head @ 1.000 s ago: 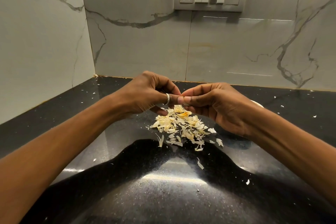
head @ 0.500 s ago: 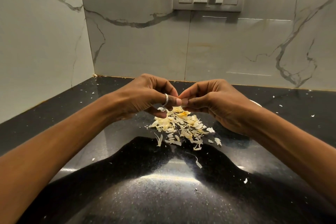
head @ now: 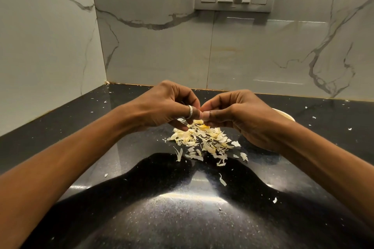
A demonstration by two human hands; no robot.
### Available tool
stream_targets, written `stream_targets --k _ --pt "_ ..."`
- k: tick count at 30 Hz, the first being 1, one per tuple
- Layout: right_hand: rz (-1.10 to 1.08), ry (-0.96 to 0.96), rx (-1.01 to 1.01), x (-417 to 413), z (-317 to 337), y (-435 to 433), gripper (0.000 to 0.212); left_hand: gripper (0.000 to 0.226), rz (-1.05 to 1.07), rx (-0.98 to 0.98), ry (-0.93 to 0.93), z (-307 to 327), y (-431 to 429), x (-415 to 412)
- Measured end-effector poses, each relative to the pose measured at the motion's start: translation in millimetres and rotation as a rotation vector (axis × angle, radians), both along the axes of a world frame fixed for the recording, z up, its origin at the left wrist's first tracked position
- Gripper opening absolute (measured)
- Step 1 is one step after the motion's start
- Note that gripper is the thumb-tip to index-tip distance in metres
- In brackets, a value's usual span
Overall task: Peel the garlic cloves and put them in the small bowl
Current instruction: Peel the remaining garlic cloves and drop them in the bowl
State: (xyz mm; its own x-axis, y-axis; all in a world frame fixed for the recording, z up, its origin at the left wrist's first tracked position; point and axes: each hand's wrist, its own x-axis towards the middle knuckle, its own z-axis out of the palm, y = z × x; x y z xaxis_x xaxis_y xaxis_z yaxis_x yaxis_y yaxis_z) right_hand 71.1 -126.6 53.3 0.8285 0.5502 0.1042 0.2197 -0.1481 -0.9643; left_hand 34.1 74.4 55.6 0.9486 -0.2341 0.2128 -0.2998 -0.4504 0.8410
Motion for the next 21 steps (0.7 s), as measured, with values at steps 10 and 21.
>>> stream_targets --k 10,21 --pt "-0.059 0.207 0.229 4.3 -0.3 -1.0 0.02 0.006 -0.003 0.148 -0.161 -5.4 -3.8 2.3" --pt "-0.061 0.236 0.263 2.8 1.2 -2.7 0.018 0.008 0.083 0.164 -0.221 -6.0 -0.3 6.3"
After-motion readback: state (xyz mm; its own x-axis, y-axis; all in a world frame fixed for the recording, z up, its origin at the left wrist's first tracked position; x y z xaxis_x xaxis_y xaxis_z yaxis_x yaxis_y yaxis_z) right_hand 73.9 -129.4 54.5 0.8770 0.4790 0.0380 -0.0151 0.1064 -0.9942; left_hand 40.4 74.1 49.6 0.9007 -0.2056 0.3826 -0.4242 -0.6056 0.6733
